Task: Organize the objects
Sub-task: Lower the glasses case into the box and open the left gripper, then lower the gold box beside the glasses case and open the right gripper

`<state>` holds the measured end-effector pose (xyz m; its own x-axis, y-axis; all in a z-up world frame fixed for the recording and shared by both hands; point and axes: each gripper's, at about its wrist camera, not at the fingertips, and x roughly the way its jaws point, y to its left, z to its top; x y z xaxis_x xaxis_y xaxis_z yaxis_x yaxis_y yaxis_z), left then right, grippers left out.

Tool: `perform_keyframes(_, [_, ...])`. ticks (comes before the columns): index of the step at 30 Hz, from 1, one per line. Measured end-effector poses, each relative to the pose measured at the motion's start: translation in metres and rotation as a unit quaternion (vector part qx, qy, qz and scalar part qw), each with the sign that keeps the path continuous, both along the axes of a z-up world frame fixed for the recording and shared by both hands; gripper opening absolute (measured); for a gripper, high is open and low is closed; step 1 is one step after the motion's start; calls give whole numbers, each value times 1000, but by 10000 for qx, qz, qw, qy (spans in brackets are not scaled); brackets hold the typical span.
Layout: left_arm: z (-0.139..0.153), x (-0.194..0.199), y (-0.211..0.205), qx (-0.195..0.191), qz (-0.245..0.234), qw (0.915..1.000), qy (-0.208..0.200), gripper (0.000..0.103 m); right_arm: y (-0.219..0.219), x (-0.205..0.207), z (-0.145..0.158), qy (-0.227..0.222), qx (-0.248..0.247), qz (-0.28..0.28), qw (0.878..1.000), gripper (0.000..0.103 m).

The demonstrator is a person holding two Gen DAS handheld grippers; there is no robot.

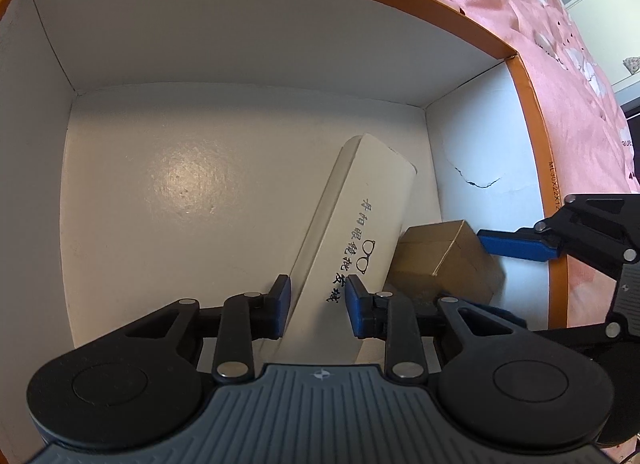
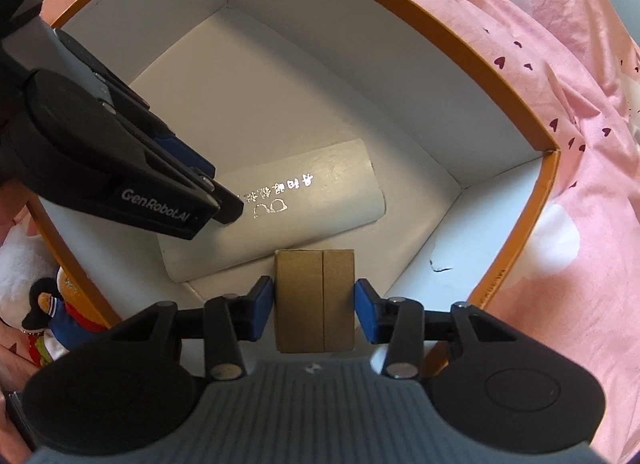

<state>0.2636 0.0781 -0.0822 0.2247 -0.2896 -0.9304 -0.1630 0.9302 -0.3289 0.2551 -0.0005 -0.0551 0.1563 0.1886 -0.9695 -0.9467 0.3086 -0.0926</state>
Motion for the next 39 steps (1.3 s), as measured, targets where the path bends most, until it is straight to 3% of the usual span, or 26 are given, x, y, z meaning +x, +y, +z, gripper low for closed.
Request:
perform_keyframes(4, [-5, 7, -6, -215, 124, 9996, 114, 25, -13, 5, 28, -430, 277, -186, 9985, 46])
perform_keyframes(6, [-8, 10, -11, -413, 157, 9989, 179, 15, -21, 9, 45, -518, 495, -333, 9969, 46])
perform_keyframes(13, [-21, 20, -39, -869, 16, 9959, 254, 11, -36, 6, 77, -663, 960, -477, 9920, 46])
perform_keyframes(26, [-15, 26, -52, -822, -377, 9959, 87, 9, -39, 7, 88, -862, 1168, -301, 9890, 46])
perform_keyframes(29, [-7, 22, -41, -724, -396, 9965, -113, 10, -36, 7, 88, -1073, 1170, 8, 9873, 46])
perform_keyframes(34, [13, 23, -17, -131, -247, 9986, -460, 10, -21, 9, 74, -1465, 913, 859, 9812, 46])
perform_keyframes(39, [18, 25, -13, 237, -210, 9975, -633, 10, -6, 4, 46, -2269, 570, 1944, 9526, 46])
